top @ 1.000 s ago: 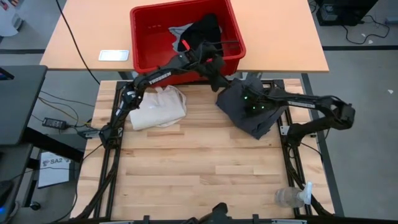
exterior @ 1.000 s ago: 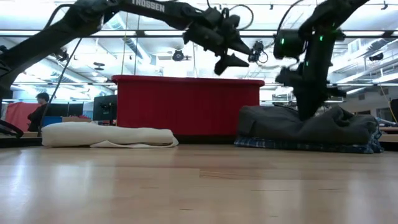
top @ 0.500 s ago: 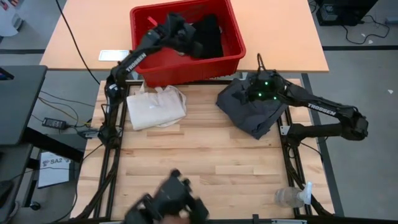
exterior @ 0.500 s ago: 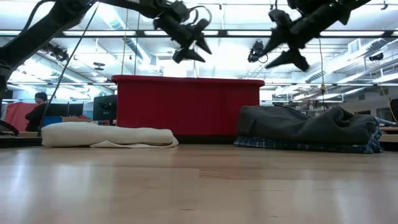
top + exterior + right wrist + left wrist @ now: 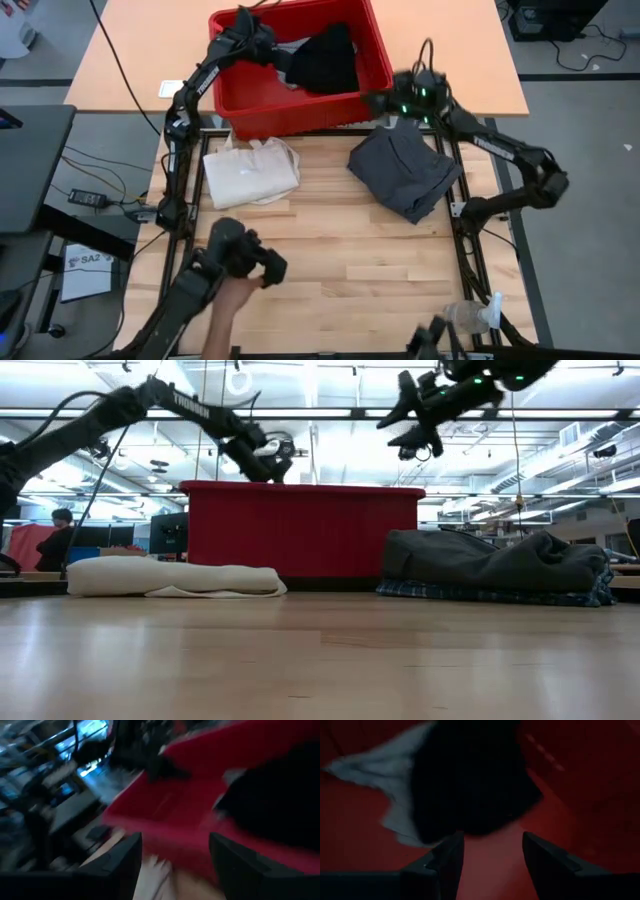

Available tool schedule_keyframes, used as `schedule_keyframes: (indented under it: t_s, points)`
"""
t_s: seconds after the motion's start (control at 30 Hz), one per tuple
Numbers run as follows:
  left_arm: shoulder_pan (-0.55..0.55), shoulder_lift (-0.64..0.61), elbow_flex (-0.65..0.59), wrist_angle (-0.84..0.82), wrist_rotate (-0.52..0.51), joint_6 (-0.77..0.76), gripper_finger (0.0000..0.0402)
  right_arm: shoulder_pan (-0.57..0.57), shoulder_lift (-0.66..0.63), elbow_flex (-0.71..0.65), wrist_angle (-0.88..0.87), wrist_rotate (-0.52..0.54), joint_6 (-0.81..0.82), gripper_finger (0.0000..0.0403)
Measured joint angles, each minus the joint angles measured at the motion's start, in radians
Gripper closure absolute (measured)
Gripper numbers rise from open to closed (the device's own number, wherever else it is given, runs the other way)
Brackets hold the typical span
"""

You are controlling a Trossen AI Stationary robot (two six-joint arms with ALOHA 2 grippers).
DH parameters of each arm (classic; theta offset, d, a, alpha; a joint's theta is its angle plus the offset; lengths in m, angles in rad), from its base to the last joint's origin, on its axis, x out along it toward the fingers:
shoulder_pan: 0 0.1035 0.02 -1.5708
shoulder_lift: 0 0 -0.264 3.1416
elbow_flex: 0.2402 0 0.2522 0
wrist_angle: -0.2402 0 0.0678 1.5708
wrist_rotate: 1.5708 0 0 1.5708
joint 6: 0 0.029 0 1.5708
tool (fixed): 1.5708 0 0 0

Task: Fold laundry
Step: Fold the black shirt

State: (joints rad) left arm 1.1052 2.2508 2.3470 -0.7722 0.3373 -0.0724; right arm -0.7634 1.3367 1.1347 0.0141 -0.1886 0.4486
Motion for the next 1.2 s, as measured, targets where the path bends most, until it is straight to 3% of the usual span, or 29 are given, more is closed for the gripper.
schedule_keyframes:
  t_s: [0.13,0.23,0.43,0.67,0.83,0.93,1.2]
  points:
    - [0.022,0.047,0.000,0.131,0.124,0.038,0.0203,-0.070,0.134,0.199,-0.026,0.046,-0.037,0.0167]
    - [0.012,0.079,0.001,0.186,0.129,0.042,0.0210,-0.116,0.241,0.349,-0.067,0.044,-0.030,0.0167]
    - [0.014,0.112,0.000,0.179,0.076,0.075,0.0212,-0.171,0.462,0.633,-0.309,0.008,-0.110,0.0167]
    - [0.007,0.112,0.000,-0.044,0.048,0.158,0.0212,-0.240,0.684,0.858,-0.450,0.018,-0.228,0.0181]
    - [-0.015,0.113,0.000,-0.217,-0.003,0.212,0.0212,-0.279,0.791,0.970,-0.598,-0.147,-0.305,0.0195]
    - [-0.028,0.112,0.000,-0.332,-0.004,0.216,0.0212,-0.283,0.801,0.995,-0.701,-0.202,-0.351,0.0197]
    - [-0.063,0.111,0.002,-0.612,-0.017,0.196,0.0212,-0.247,0.760,0.991,-0.906,-0.198,-0.493,0.0197]
